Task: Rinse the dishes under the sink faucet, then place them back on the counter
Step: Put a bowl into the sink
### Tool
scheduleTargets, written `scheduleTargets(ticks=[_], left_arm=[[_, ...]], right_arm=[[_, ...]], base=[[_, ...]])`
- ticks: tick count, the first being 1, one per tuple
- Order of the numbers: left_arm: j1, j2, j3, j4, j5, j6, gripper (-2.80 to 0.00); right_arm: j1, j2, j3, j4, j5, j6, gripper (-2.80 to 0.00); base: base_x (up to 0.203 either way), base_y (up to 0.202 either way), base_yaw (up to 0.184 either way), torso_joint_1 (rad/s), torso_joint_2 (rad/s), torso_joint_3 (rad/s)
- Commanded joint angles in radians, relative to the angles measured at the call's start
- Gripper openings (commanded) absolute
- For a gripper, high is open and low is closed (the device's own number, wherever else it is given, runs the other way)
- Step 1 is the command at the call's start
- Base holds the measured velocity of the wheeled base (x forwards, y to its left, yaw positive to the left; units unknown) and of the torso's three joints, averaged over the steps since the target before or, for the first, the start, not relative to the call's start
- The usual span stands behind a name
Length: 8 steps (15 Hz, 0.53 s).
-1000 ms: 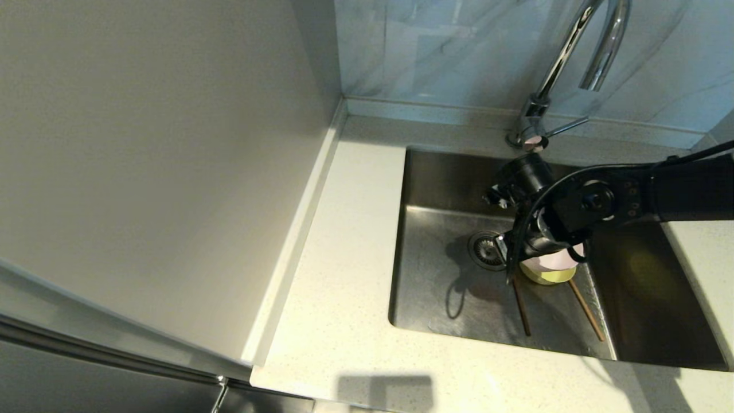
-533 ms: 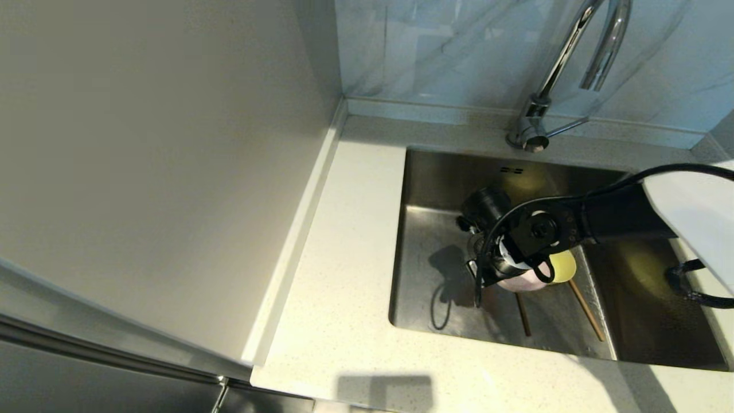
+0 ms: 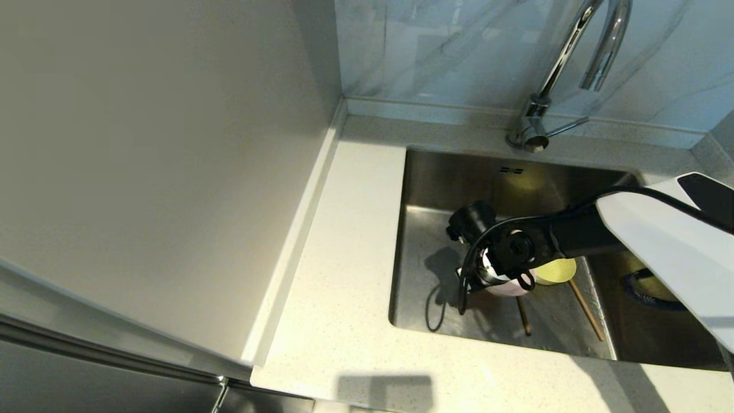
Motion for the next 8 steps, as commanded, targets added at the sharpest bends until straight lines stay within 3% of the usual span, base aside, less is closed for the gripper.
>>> scheduleTargets(ticks=[1, 3, 8], left_arm=[[0.0, -0.003, 0.0, -0.001, 0.0, 0.0, -2.8], [0.0, -0.003, 0.0, -0.001, 0.0, 0.0, -2.8], [0.0, -0.003, 0.0, -0.001, 0.0, 0.0, -2.8]], right_arm=[[-0.001, 0.037, -0.001, -0.041, -0.002, 0.001, -2.8], [-0.008, 0.06, -0.003, -0.102, -0.002, -0.002, -2.8], [-0.038, 0.102, -0.031, -0.103, -0.006, -0.007, -2.8]], base=[[0.0, 0.0, 0.0, 0.0, 0.0, 0.0], [0.0, 0.0, 0.0, 0.0, 0.0, 0.0], [0.0, 0.0, 0.0, 0.0, 0.0, 0.0]])
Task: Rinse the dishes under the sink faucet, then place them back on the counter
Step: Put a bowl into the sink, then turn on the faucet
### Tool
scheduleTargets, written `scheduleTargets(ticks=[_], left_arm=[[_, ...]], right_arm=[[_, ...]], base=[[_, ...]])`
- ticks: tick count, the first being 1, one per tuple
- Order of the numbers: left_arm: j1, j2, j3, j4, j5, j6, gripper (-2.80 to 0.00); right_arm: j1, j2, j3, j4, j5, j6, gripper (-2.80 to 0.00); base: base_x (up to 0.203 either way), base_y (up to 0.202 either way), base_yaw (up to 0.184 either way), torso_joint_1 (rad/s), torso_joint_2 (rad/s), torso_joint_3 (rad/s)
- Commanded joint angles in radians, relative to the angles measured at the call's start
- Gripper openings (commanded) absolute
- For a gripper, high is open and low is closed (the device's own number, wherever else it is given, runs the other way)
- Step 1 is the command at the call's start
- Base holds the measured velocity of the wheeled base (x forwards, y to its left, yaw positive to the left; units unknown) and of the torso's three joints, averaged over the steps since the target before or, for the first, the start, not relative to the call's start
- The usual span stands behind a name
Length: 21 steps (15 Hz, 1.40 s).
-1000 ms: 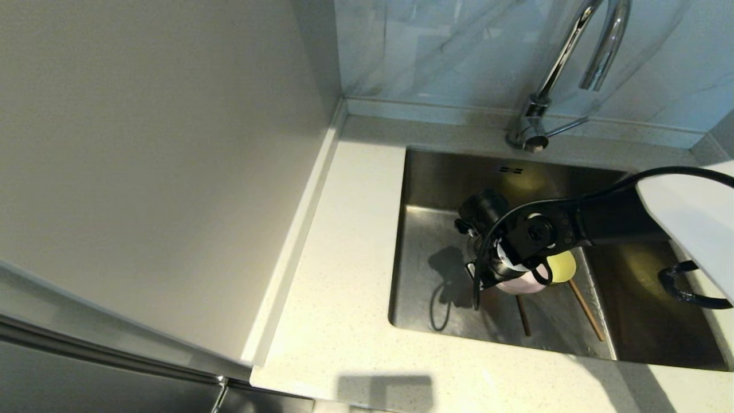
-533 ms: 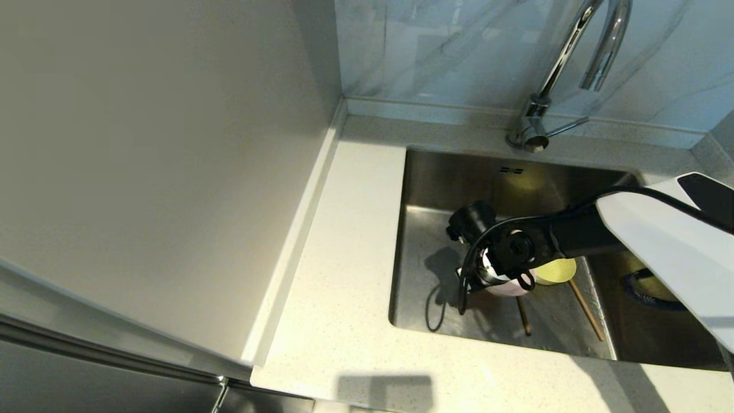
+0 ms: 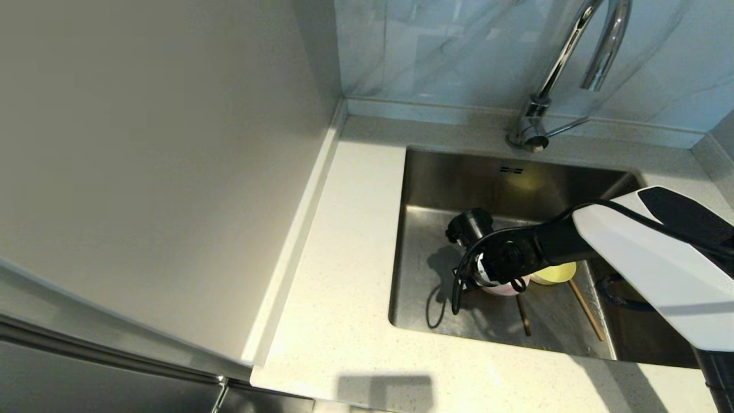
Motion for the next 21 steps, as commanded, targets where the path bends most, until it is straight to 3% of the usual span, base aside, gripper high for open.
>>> scheduleTargets(ticks=[1, 2, 3, 10, 14, 17, 18, 21], left_arm=[[0.0, -0.003, 0.0, -0.001, 0.0, -0.001, -2.8], [0.0, -0.003, 0.0, -0.001, 0.0, -0.001, -2.8], [0.0, -0.003, 0.0, -0.001, 0.0, -0.001, -2.8], [0.0, -0.003, 0.0, -0.001, 0.0, -0.001, -2.8], [0.0, -0.003, 0.0, -0.001, 0.0, -0.001, -2.8], [0.0, -0.003, 0.0, -0.001, 0.0, -0.001, -2.8], [0.0, -0.003, 0.0, -0.001, 0.0, -0.001, -2.8], [0.0, -0.003, 0.0, -0.001, 0.0, -0.001, -2.8]], right_arm=[[-0.012, 0.026, -0.02, 0.005, -0.004, -0.007, -2.8], [-0.018, 0.03, -0.022, 0.005, -0.004, -0.011, -2.8], [-0.02, 0.03, -0.023, 0.004, -0.005, -0.01, 0.0], [-0.04, -0.149, 0.041, 0.032, -0.004, -0.003, 0.0], [-0.04, -0.574, 0.178, 0.135, 0.0, -0.003, 0.0], [-0.074, -0.952, 0.286, 0.32, 0.0, 0.023, 0.0], [-0.106, -1.08, 0.312, 0.383, -0.001, 0.033, -2.8], [-0.24, -1.431, 0.366, 0.551, -0.001, 0.048, -2.8]], base=[[0.0, 0.0, 0.0, 0.0, 0.0, 0.0], [0.0, 0.0, 0.0, 0.0, 0.0, 0.0], [0.0, 0.0, 0.0, 0.0, 0.0, 0.0], [0.0, 0.0, 0.0, 0.0, 0.0, 0.0], [0.0, 0.0, 0.0, 0.0, 0.0, 0.0], [0.0, 0.0, 0.0, 0.0, 0.0, 0.0], [0.0, 0.0, 0.0, 0.0, 0.0, 0.0], [0.0, 0.0, 0.0, 0.0, 0.0, 0.0]])
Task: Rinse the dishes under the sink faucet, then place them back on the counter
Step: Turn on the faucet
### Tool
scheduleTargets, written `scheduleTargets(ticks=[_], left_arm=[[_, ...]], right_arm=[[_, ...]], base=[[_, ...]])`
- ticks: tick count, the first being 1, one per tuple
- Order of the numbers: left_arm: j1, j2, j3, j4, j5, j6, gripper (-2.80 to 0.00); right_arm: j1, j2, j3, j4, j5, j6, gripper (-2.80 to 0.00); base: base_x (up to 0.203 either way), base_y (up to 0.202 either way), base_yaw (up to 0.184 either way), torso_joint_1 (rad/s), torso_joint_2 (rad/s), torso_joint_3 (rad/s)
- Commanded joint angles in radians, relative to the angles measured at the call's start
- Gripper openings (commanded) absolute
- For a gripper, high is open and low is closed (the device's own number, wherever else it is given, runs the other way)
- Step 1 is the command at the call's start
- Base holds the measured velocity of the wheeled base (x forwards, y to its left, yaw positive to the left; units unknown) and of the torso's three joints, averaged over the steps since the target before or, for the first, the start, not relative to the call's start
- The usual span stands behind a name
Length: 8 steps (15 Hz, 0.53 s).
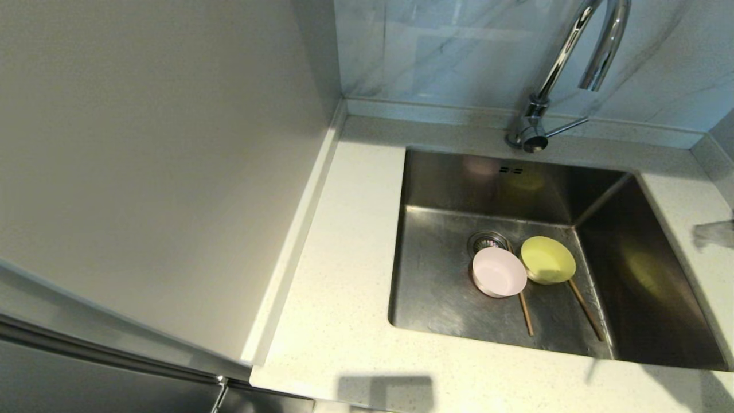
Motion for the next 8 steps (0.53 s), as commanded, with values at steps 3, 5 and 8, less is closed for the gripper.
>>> scheduleTargets(ticks=[3, 5, 8], left_arm=[[0.0, -0.003, 0.0, 0.0, 0.001, -0.001, -2.8], [0.0, -0.003, 0.0, 0.0, 0.001, -0.001, -2.8], [0.0, -0.003, 0.0, 0.0, 0.001, -0.001, -2.8]], right_arm=[[-0.233, -0.521, 0.058, 0.154, -0.065, 0.016, -2.8], [-0.311, -0.561, 0.092, 0.182, -0.144, 0.052, -2.8], [-0.34, -0.468, 0.105, 0.188, -0.132, 0.06, -2.8]], base=[[0.0, 0.0, 0.0, 0.0, 0.0, 0.0], [0.0, 0.0, 0.0, 0.0, 0.0, 0.0], [0.0, 0.0, 0.0, 0.0, 0.0, 0.0]])
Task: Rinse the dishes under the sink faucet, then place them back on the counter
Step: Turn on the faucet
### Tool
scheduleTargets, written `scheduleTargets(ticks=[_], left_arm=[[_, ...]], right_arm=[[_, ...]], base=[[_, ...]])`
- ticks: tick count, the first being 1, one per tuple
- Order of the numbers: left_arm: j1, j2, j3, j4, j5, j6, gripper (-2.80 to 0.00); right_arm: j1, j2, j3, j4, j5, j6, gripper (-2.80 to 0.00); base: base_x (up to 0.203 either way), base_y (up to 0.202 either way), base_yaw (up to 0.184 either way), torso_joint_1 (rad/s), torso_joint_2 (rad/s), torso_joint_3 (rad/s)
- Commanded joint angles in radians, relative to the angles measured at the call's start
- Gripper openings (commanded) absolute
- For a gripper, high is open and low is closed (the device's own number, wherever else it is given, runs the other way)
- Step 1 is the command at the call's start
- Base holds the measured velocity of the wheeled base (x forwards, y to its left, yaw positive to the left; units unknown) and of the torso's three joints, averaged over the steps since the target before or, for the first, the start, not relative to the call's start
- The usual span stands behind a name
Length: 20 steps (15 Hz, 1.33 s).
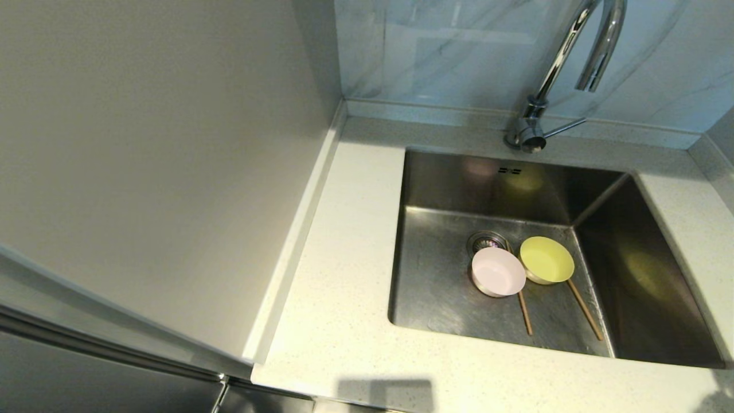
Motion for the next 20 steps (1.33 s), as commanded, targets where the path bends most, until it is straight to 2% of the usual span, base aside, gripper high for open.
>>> scheduleTargets(ticks=[1, 4, 6, 8, 9, 11, 12, 14, 17, 20], left_arm=[[0.0, -0.003, 0.0, 0.0, 0.0, 0.0, -2.8], [0.0, -0.003, 0.0, 0.0, 0.0, 0.0, -2.8], [0.0, -0.003, 0.0, 0.0, 0.0, 0.0, -2.8], [0.0, -0.003, 0.0, 0.0, 0.0, 0.0, -2.8], [0.0, -0.003, 0.0, 0.0, 0.0, 0.0, -2.8], [0.0, -0.003, 0.0, 0.0, 0.0, 0.0, -2.8], [0.0, -0.003, 0.0, 0.0, 0.0, 0.0, -2.8], [0.0, -0.003, 0.0, 0.0, 0.0, 0.0, -2.8], [0.0, -0.003, 0.0, 0.0, 0.0, 0.0, -2.8], [0.0, -0.003, 0.0, 0.0, 0.0, 0.0, -2.8]], right_arm=[[-0.02, 0.079, 0.003, 0.002, 0.003, 0.0, -2.8], [-0.068, 0.301, -0.103, -0.017, 0.042, 0.002, -2.8], [-0.106, 0.461, -0.322, -0.047, 0.1, 0.001, -2.8], [-0.133, 0.633, -0.55, -0.078, 0.193, 0.002, -2.8], [-0.155, 0.705, -0.622, -0.13, 0.282, 0.001, -2.8], [-0.201, 0.787, -0.643, -0.298, 0.554, -0.023, -2.8], [-0.209, 0.832, -0.627, -0.357, 0.607, -0.041, -2.8], [-0.204, 0.925, -0.617, -0.459, 0.673, -0.077, -2.8], [-0.191, 1.03, -0.632, -0.677, 0.769, -0.177, -2.8], [-0.154, 1.101, -0.734, -0.762, 0.817, -0.193, -2.8]], base=[[0.0, 0.0, 0.0, 0.0, 0.0, 0.0], [0.0, 0.0, 0.0, 0.0, 0.0, 0.0], [0.0, 0.0, 0.0, 0.0, 0.0, 0.0], [0.0, 0.0, 0.0, 0.0, 0.0, 0.0], [0.0, 0.0, 0.0, 0.0, 0.0, 0.0], [0.0, 0.0, 0.0, 0.0, 0.0, 0.0], [0.0, 0.0, 0.0, 0.0, 0.0, 0.0], [0.0, 0.0, 0.0, 0.0, 0.0, 0.0], [0.0, 0.0, 0.0, 0.0, 0.0, 0.0], [0.0, 0.0, 0.0, 0.0, 0.0, 0.0]])
